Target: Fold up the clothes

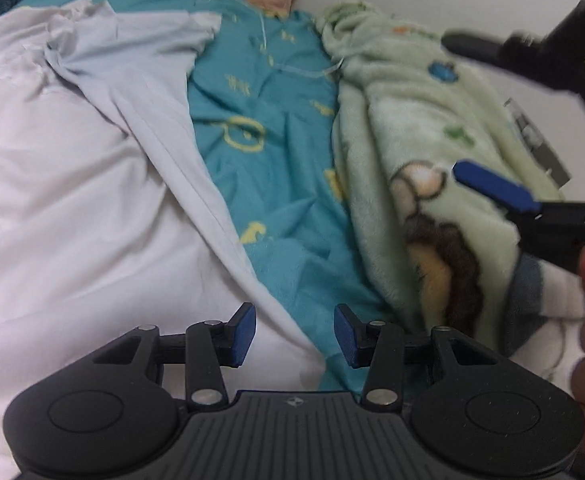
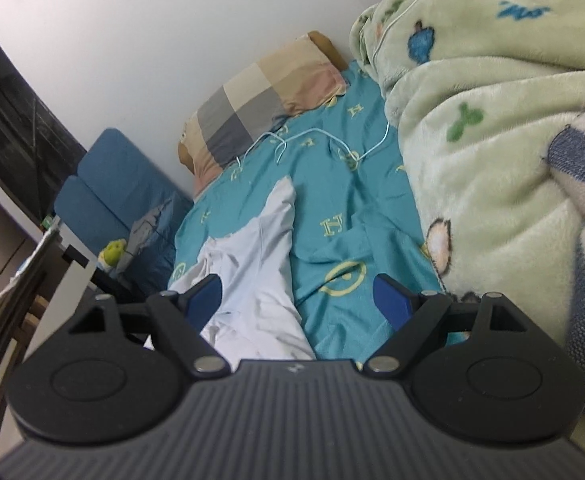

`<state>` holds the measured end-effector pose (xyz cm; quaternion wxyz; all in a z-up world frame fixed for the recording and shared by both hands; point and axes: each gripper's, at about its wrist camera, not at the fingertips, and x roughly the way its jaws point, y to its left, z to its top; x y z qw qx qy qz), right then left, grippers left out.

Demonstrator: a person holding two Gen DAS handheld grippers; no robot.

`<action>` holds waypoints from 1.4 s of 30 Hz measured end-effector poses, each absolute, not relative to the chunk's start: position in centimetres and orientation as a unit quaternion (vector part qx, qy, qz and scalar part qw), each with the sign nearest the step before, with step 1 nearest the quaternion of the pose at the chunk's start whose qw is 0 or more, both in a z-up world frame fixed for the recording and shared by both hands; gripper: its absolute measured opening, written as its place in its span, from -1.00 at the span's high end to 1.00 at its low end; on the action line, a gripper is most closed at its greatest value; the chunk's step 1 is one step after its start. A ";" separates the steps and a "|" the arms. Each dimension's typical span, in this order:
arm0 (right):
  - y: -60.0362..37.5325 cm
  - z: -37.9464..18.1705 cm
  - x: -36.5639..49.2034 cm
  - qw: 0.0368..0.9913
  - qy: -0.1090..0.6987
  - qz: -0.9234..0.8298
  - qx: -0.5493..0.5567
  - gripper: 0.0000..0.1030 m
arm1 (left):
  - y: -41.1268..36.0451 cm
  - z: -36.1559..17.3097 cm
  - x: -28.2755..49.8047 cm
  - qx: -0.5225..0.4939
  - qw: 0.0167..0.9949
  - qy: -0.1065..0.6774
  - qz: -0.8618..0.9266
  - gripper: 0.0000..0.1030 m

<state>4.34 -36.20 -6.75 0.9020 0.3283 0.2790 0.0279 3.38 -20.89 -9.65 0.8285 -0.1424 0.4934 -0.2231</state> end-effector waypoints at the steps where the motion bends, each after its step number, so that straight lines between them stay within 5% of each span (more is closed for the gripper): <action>1: -36.2 -7.0 4.5 0.901 0.283 0.027 0.329 -0.64 | -20.8 -10.2 3.9 -0.147 0.824 0.500 -0.221 0.36; 2: -36.3 -7.2 4.6 0.899 0.286 0.026 0.330 -0.64 | -20.7 -10.7 4.3 -0.152 0.820 0.508 -0.215 0.81; 3: -36.3 -7.3 4.7 0.898 0.288 0.025 0.333 -0.64 | -20.3 -11.1 4.7 -0.156 0.817 0.516 -0.206 0.99; 17: -34.6 -7.5 5.8 0.893 0.319 0.051 0.312 -0.64 | -3.1 -6.3 4.2 -0.285 0.774 0.533 -0.187 0.99; 27: -29.2 -8.9 8.1 0.869 0.407 0.134 0.246 -0.63 | 1.5 -11.0 6.1 -0.316 0.755 0.556 -0.146 0.96; 30: -28.6 -9.4 8.5 0.862 0.422 0.130 0.248 -0.62 | 1.0 -10.6 6.0 -0.295 0.764 0.550 -0.164 0.82; 32: -28.4 -9.7 9.1 0.856 0.426 0.128 0.262 -0.62 | 0.7 -9.5 5.5 -0.283 0.778 0.530 -0.183 0.41; 34: -28.3 -9.9 10.4 0.851 0.431 0.124 0.275 -0.62 | 0.2 -8.0 4.8 -0.258 0.801 0.500 -0.207 0.28; 42: -27.5 -11.0 18.7 0.834 0.457 0.142 0.275 -0.60 | -4.5 -3.2 2.7 -0.139 0.838 0.392 -0.355 -0.03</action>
